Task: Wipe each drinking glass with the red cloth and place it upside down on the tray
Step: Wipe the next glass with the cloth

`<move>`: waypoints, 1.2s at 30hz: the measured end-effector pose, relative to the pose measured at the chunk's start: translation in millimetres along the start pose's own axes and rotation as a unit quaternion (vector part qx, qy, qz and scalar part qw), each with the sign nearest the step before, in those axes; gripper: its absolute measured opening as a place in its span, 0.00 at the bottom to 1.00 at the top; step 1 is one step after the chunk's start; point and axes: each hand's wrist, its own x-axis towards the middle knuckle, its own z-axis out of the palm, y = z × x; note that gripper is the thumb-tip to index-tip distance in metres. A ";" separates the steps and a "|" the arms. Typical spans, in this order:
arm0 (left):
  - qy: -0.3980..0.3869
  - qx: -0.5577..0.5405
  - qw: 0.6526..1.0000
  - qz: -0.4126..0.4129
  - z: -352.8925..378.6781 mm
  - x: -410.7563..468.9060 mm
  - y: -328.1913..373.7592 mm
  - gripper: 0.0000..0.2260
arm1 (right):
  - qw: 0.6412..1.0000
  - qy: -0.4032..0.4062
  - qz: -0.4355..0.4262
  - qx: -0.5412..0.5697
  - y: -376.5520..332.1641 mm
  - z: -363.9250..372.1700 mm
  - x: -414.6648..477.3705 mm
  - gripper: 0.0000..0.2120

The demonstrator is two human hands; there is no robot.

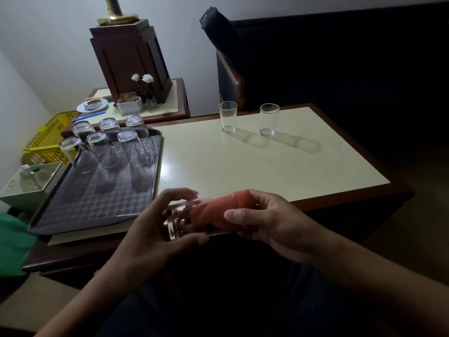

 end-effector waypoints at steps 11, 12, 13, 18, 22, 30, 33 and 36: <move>-0.069 0.150 0.978 0.125 -25.3 3.4 -6.3 0.29 | 0.993 0.000 0.049 0.105 -2.2 -13.1 8.3 0.12; -0.071 0.166 0.974 0.135 -29.3 2.6 -6.7 0.29 | 0.989 0.028 0.048 0.137 -5.0 -17.2 12.1 0.13; -0.066 0.154 0.978 0.121 -31.5 0.3 -7.5 0.29 | 0.981 0.077 0.043 0.174 -6.2 -25.5 17.6 0.14; 0.014 -0.142 0.982 -0.121 -9.4 1.1 -4.3 0.23 | 0.977 0.170 -0.026 0.124 -12.4 -38.2 19.6 0.10; 0.003 -0.270 0.933 -0.238 2.2 6.2 -8.6 0.27 | 0.950 0.100 -0.163 -0.248 -7.7 -8.4 -1.2 0.14; -0.088 -0.298 0.896 -0.319 -10.6 5.6 -15.1 0.27 | 0.917 -0.033 -0.216 -0.333 -0.5 -2.7 -4.7 0.17; -0.130 -0.275 0.894 -0.330 -10.9 3.5 -10.1 0.31 | 0.794 0.016 -0.385 -0.470 5.4 -9.7 0.0 0.27; -0.165 -0.264 0.898 -0.310 -11.7 3.4 -4.8 0.36 | 0.711 -0.020 -0.489 -0.505 8.9 -11.5 3.6 0.21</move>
